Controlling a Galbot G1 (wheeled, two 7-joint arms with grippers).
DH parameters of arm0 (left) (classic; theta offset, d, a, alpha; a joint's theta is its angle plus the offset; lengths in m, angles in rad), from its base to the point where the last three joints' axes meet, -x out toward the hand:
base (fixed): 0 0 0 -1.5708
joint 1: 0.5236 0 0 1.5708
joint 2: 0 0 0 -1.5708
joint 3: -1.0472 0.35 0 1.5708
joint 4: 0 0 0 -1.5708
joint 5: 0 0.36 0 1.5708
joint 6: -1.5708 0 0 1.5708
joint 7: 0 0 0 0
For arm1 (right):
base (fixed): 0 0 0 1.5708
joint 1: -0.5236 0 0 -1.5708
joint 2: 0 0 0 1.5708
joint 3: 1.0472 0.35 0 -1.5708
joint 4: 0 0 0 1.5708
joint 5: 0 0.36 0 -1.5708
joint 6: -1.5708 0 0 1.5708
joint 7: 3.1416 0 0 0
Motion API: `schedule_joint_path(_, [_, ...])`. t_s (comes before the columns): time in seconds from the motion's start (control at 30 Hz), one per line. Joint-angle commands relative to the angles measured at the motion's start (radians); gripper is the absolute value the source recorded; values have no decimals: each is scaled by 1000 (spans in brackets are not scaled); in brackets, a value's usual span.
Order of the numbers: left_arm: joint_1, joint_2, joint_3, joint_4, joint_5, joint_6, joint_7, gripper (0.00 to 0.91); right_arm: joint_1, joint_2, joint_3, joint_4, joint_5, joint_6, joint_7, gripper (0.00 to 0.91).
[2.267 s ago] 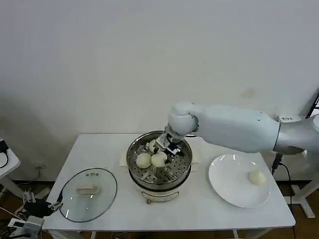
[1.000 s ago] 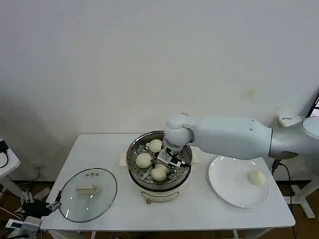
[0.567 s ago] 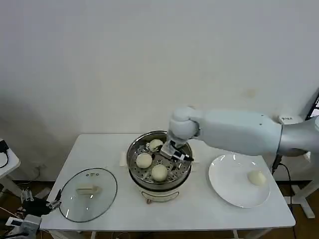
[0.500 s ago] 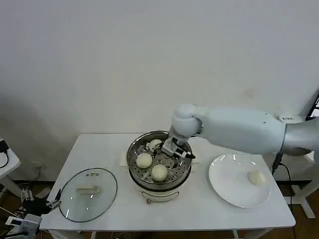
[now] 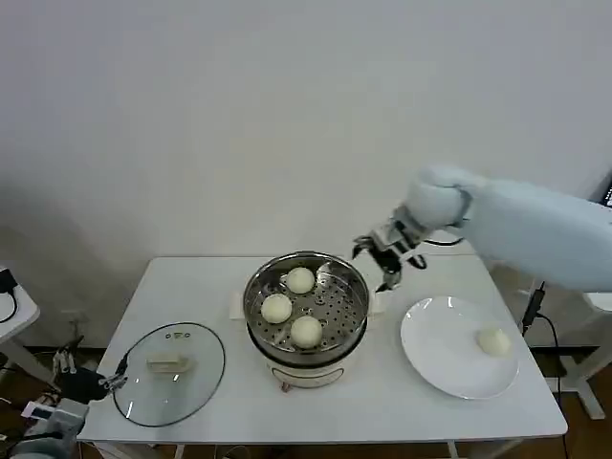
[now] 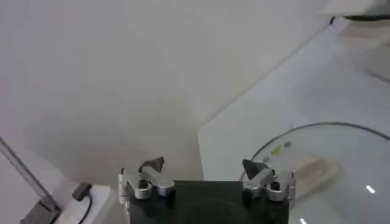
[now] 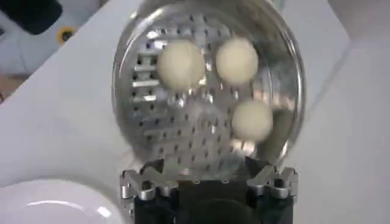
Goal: Take steamed baozi put them in steamer then cover it.
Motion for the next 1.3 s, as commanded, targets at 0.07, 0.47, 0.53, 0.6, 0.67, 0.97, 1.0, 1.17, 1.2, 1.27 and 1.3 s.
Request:
schedule_joint_path(0.07, [-30, 25, 54, 5, 2, 1, 1, 907, -123, -340, 34, 3, -82, -65, -13, 907])
schedule_joint_path(0.47, [-32, 29, 70, 12, 6, 0, 1, 907, -571, -380, 377, -64, -259, -54, -5, 907])
schedule_joint_path(0.53, [-28, 29, 69, 11, 7, 0, 0, 907, -613, -375, 409, -78, -270, -55, -5, 907])
schedule_joint_path(0.6, [-24, 27, 69, 11, 9, -1, 0, 907, -654, -370, 457, -91, -284, -54, -6, 907])
schedule_joint_path(0.67, [-23, 26, 71, 11, 11, -1, 0, 907, -680, -353, 487, -125, -303, -44, -5, 907])
schedule_joint_path(0.97, [-22, 24, 75, 16, 21, 0, 0, 907, -720, -254, 567, -294, -355, -22, 5, 907])
schedule_joint_path(1.0, [-20, 25, 72, 17, 20, 0, 0, 907, -722, -246, 573, -306, -362, -21, 4, 907])
schedule_joint_path(1.17, [-16, 24, 63, 23, 19, -1, 0, 907, -724, -209, 578, -358, -390, -15, 5, 907])
schedule_joint_path(1.2, [-16, 23, 63, 24, 19, -1, 0, 907, -725, -203, 578, -366, -393, -14, 4, 907])
schedule_joint_path(1.27, [-17, 22, 63, 29, 19, -1, 0, 907, -726, -196, 577, -372, -397, -14, 3, 907])
schedule_joint_path(1.3, [-18, 21, 63, 32, 19, -1, 0, 907, -727, -192, 576, -376, -398, -15, 3, 907])
